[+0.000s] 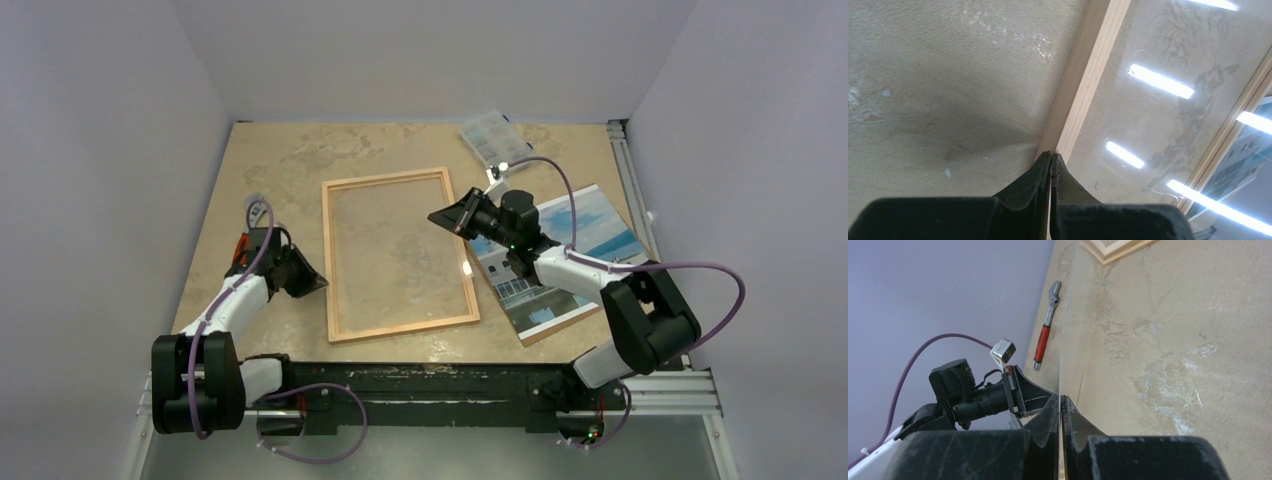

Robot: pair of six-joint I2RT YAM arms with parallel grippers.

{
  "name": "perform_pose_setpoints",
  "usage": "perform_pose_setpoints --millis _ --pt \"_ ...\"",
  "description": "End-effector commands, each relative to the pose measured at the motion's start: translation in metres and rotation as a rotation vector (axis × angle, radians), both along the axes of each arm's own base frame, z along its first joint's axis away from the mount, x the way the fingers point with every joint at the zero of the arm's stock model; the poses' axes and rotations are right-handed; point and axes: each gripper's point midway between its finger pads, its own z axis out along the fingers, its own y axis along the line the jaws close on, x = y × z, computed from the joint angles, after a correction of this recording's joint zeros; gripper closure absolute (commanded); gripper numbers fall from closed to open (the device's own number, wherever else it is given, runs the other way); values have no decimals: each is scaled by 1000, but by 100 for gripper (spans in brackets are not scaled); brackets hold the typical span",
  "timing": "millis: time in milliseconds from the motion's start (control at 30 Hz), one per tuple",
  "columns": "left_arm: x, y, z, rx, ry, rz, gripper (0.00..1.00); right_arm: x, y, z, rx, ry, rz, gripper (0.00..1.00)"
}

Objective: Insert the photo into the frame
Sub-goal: Place the photo frame item in the photo frame.

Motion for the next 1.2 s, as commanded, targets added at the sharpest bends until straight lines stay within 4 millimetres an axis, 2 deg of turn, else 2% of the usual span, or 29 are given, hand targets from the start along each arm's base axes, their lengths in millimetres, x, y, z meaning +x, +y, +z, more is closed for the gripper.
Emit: perform_pose_setpoints --millis 0,133,367,1167 --pt "-5 3 -7 35 26 -31 100 8 3 26 77 -73 -5 100" --pt "-5 3 -7 35 27 -30 100 7 8 33 84 -93 25 100" --pt "-4 3 -7 34 28 -32 100 0 5 49 108 -121 34 100" --pt "-2 2 -6 31 27 -38 100 1 2 82 144 -192 14 100"
